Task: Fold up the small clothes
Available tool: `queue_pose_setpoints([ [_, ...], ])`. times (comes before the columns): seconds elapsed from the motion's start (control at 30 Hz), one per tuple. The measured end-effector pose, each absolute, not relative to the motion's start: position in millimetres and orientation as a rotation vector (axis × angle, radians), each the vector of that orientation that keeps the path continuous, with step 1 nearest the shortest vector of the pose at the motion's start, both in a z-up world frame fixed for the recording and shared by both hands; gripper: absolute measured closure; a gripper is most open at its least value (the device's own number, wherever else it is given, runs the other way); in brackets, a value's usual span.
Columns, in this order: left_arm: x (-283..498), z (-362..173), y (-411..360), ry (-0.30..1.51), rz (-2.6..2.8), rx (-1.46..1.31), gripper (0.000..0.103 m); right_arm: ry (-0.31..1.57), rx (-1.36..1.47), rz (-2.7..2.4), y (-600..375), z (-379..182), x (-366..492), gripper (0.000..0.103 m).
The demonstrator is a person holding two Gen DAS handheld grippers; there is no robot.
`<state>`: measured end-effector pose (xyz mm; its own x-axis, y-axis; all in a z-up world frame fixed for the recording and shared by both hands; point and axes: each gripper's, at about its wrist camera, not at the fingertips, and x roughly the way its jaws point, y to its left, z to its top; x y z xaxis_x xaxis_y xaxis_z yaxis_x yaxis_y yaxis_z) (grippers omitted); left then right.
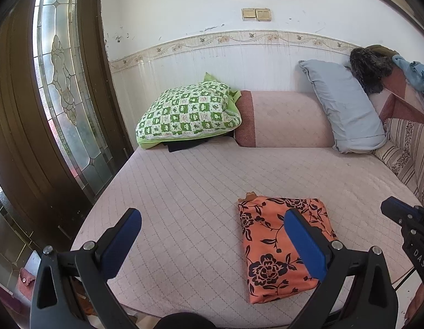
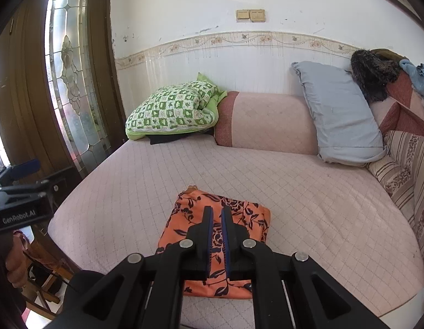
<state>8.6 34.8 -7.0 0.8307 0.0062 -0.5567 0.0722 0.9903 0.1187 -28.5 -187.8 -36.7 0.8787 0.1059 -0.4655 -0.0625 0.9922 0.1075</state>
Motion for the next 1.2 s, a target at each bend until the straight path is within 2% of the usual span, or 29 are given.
queue_pose_setpoints([
  [0.67, 29, -11, 32, 0.52, -0.05, 0.164, 0.0, 0.491, 0.044, 0.032, -179, -35, -14, 0.096],
  [0.93, 59, -38, 45, 0.622, 0.018, 0.055, 0.0, 0.484, 0.033, 0.026, -198, -68, -8, 0.096],
  [1.2, 53, -58, 44, 0.531, 0.007, 0.012, 0.0, 0.374, 0.199, 0.037, -213, -98, -24, 0.096],
])
